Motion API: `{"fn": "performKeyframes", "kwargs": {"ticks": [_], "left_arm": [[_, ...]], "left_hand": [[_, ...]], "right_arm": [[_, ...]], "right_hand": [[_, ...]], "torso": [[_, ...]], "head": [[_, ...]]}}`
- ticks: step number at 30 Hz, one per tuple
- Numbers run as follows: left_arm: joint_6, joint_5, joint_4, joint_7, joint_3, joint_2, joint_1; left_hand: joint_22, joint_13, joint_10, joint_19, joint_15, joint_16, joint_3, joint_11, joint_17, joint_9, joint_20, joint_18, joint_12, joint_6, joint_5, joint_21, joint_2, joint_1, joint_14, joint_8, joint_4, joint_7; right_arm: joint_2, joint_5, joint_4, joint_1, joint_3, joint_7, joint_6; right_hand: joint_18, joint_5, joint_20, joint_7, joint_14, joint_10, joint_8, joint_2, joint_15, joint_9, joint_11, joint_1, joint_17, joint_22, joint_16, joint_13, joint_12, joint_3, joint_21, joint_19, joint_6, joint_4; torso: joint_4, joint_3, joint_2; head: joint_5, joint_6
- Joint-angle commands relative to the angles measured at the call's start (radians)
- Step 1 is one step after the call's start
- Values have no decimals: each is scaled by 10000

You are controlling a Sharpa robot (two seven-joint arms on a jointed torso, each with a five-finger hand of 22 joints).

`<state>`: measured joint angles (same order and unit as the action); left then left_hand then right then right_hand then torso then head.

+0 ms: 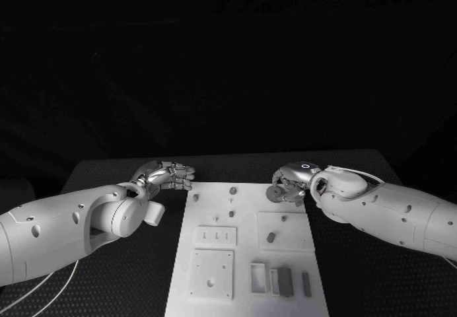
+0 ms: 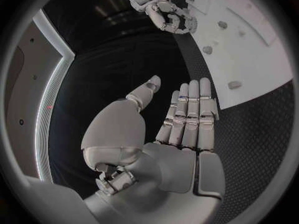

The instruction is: Assemble the parts on the task board

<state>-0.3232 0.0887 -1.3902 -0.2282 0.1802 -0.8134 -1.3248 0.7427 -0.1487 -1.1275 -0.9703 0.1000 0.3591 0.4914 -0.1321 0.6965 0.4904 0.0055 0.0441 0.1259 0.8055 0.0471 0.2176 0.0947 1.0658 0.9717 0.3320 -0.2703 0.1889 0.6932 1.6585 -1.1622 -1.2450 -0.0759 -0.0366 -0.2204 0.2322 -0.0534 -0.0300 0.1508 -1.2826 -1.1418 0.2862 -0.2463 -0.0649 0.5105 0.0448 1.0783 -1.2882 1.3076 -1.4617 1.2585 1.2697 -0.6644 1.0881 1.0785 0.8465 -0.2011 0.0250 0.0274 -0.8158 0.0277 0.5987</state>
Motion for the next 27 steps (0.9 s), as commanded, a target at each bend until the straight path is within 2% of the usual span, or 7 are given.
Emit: {"fn": "performKeyframes", "kwargs": {"ticks": [1,12,18,20,25,27], "left_arm": [[127,-32,-31,-79,-8,3,-7],[146,-32,-32,-67,-10,8,-8],[141,-32,-34,-53,-10,-1,-8],[134,-32,-41,-50,-10,-7,-8],[123,-32,-48,-37,-10,-14,-8],[122,-32,-49,-24,-10,-19,-8]], "left_hand": [[11,-12,26,58,51,-39,-47,-76,13,0,-4,165,-62,-51,34,-34,18,-34,6,-51,-20,3],[14,-13,24,56,51,-45,-46,-76,21,1,-4,165,-67,-53,34,-36,15,-34,8,-53,-17,7],[16,-14,23,56,51,-49,-45,-76,25,2,-3,166,-70,-53,34,-38,14,-34,10,-54,-16,8],[16,-15,22,55,51,-49,-45,-76,26,3,-3,166,-71,-53,34,-38,13,-35,10,-54,-16,9],[17,-15,21,54,51,-52,-43,-76,29,4,-4,166,-73,-52,34,-39,9,-33,12,-53,-15,10],[18,-16,20,54,51,-53,-42,-76,30,4,-4,167,-74,-51,34,-39,7,-31,12,-53,-15,10]], "right_arm": [[-46,245,35,109,-56,22,265],[-140,243,130,144,-71,-93,608],[-167,258,247,185,-86,-147,880],[-163,267,248,189,-90,-154,877],[-138,324,235,198,-91,-155,873],[-122,357,218,201,-91,-145,886]], "right_hand": [[296,30,-40,30,26,56,-12,-53,27,-14,-22,41,-2,154,-67,6,-27,-3,2,-10,8,56],[296,30,-24,14,14,-10,136,10,35,49,-29,-135,41,163,-168,19,84,8,28,-4,321,342],[296,30,-31,-20,31,14,179,64,11,69,-60,-117,75,166,-189,-16,78,-15,35,-11,415,383],[296,30,-41,-54,31,-22,224,162,-14,91,-91,-46,87,170,-207,-6,108,-38,42,-16,504,353],[296,32,-59,-185,30,-75,374,758,-128,178,-214,172,142,189,-278,-33,155,52,84,-70,821,-79],[296,31,-53,-205,51,-68,383,868,-150,191,-234,164,181,185,-288,-59,149,97,89,-84,864,-217]], "torso": [[9,1,-1],[3,-11,-4],[4,-3,2],[-1,2,6],[-3,8,9],[-1,10,7]], "head": [[-3,14],[-15,50],[6,76],[7,91],[22,114],[36,114]]}}
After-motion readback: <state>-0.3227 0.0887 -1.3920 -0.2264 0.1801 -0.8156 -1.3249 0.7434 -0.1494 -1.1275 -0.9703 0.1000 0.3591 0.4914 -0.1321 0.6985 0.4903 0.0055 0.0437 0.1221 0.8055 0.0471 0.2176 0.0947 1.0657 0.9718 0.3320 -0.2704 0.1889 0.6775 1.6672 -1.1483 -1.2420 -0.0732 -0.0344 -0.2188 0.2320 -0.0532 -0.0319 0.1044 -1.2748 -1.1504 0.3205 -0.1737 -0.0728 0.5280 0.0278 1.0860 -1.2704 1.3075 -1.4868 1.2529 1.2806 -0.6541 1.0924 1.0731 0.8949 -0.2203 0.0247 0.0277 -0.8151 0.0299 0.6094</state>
